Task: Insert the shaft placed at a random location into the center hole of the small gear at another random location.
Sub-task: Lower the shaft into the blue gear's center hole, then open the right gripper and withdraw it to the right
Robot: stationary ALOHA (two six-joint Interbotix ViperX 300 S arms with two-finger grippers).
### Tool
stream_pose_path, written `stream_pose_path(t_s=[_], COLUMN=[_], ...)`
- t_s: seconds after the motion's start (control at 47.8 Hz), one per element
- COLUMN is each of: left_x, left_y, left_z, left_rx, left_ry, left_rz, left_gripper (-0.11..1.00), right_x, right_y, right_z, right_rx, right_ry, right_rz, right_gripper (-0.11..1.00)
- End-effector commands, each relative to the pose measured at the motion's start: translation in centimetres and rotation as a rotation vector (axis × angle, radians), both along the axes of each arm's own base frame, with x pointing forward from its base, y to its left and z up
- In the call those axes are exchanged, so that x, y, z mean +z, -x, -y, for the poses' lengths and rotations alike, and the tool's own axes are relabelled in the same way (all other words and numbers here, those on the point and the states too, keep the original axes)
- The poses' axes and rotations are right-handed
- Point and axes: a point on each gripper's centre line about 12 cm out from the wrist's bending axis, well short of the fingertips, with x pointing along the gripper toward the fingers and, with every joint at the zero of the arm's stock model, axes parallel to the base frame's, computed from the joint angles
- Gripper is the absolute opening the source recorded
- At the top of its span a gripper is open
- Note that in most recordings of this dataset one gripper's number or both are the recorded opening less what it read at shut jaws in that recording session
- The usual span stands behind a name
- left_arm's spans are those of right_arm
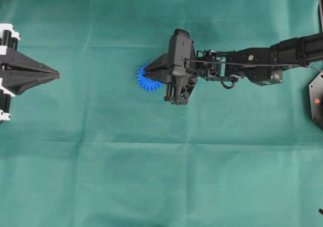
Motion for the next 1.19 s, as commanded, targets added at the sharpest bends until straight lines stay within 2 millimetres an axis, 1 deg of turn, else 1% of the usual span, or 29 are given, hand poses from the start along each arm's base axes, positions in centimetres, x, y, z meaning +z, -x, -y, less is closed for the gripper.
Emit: stream_pose_path(t_s=[0.0,0.042,0.084,0.105,0.125,0.251,0.272,0.293,0.481,0.543,0.711,0.857,0.982,1.171], left_x=[0.5,0.5,0.5,0.4,0.5,0.5,0.5,0.5,0.5,0.5,0.5,0.5,0.5,0.5], left_y=[-0.2,-0.2,-0.2,-0.2,-0.2,-0.2,-0.2,-0.2,-0.2,-0.2,-0.2,-0.2,-0.2,-0.2], left_z=[0.0,0.0,0.0,0.0,0.0,0.0,0.0,0.0,0.0,0.0,0.0,0.0,0.0,0.0], left_rx=[0.001,0.001,0.000,0.001,0.000,0.000,0.001,0.001,0.001,0.001,0.001,0.001,0.000,-0.001], left_ry=[0.000,0.000,0.000,0.000,0.000,0.000,0.000,0.000,0.000,0.000,0.000,0.000,0.000,0.002], left_rz=[0.012,0.012,0.012,0.009,0.012,0.012,0.012,0.012,0.011,0.012,0.012,0.012,0.012,0.012], left_gripper=[0.00,0.00,0.00,0.00,0.00,0.00,0.00,0.00,0.00,0.00,0.00,0.00,0.00,0.00], right_x=[1.2,1.2,1.2,1.2,1.2,1.3,1.3,1.3,1.4,1.8,3.7,5.1,5.7,5.7], right_y=[-0.5,-0.5,-0.5,-0.5,-0.5,-0.5,-0.5,-0.5,-0.5,-0.5,-0.4,-0.2,-0.1,-0.1], right_z=[0.0,0.0,0.0,0.0,0.0,0.0,0.0,0.0,0.0,0.0,0.0,0.0,0.0,0.0], right_rx=[0.000,0.000,0.000,0.000,0.000,0.000,0.000,0.000,0.000,0.000,0.000,0.000,0.000,-0.001], right_ry=[0.004,0.005,0.005,0.004,0.005,0.005,0.005,0.005,0.005,0.006,0.011,0.011,0.012,0.010], right_rz=[0.041,0.043,0.043,0.041,0.043,0.044,0.043,0.044,0.047,0.053,0.093,0.099,0.102,0.104], right_gripper=[0.13,0.17,0.26,0.31,0.39,0.76,0.80,0.81,0.72,0.72,0.72,0.72,0.72,0.72])
